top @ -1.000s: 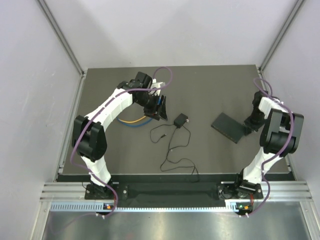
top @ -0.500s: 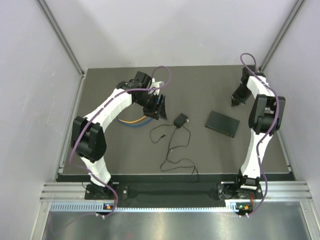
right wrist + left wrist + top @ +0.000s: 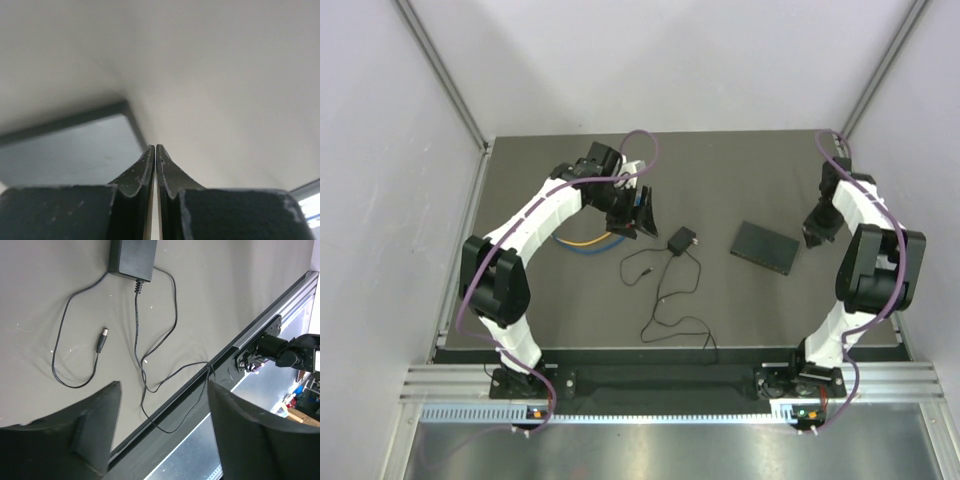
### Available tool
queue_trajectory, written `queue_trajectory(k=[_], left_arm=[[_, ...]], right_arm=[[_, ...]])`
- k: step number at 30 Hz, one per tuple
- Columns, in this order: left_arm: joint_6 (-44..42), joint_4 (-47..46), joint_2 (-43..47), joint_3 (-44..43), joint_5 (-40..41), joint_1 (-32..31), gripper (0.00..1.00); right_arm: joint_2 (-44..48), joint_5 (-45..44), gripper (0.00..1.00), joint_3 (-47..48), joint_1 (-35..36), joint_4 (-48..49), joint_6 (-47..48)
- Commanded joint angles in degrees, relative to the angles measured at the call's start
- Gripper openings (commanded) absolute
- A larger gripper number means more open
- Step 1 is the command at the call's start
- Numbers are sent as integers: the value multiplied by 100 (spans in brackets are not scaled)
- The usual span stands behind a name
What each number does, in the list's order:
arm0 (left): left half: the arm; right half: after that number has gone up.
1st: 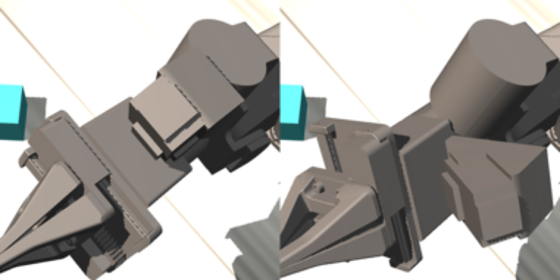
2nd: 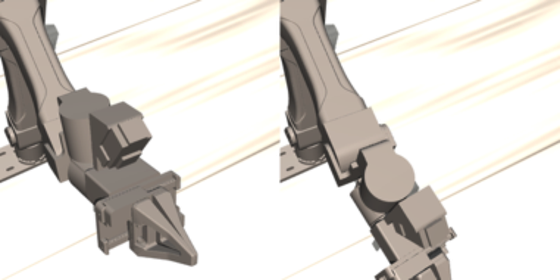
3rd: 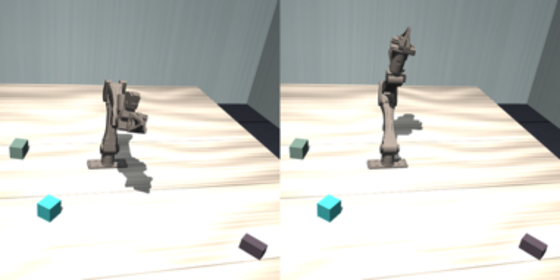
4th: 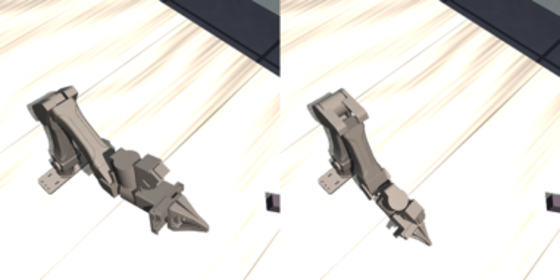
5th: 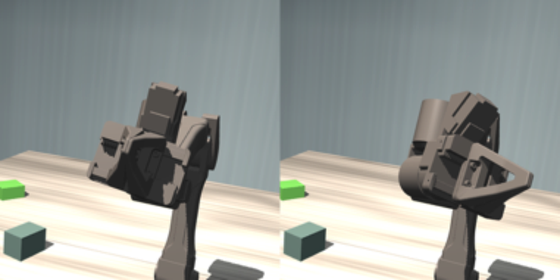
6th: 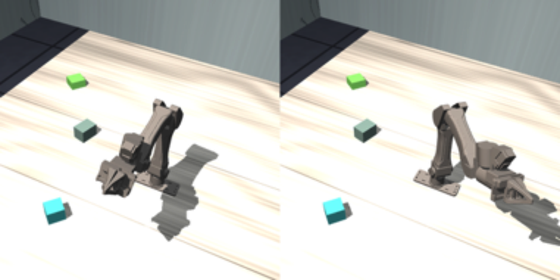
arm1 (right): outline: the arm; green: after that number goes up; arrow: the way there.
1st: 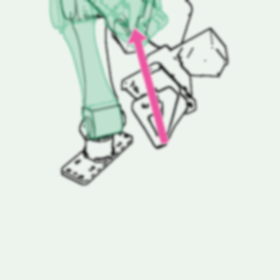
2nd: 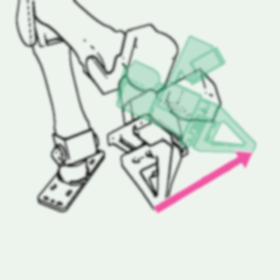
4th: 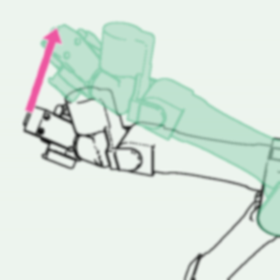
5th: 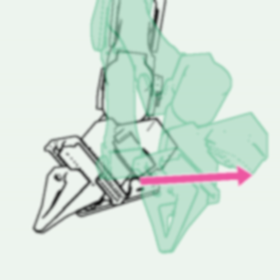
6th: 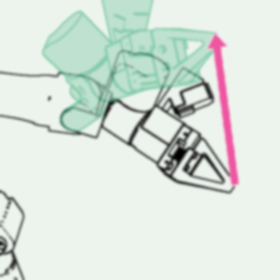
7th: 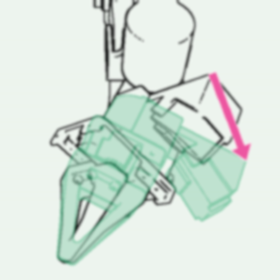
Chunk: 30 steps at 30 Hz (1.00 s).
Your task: Pull the plug from the switch port
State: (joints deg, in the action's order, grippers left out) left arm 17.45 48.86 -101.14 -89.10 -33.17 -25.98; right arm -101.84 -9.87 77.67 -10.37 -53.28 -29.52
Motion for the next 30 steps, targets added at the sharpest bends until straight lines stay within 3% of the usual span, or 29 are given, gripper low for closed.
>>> queue_trajectory(k=[1, 8, 17, 26, 30], left_arm=[[135, -237, 16, -204, -102, 14, 76], [215, -246, -2, -257, -155, 23, 80], [285, -237, 174, -117, -76, 14, 80], [408, -237, 314, -55, -14, 14, 80], [496, -245, 367, -11, -50, -4, 80]], right_arm=[[261, 195, 4, -567, -35, 396, 183], [130, 495, 3, -630, -9, 616, 245], [-775, 1171, 2, 204, 211, 749, 122], [-2206, 1531, 2, 2233, 545, 740, 156], [-2376, 1628, 4, 3007, 571, 538, 262]])
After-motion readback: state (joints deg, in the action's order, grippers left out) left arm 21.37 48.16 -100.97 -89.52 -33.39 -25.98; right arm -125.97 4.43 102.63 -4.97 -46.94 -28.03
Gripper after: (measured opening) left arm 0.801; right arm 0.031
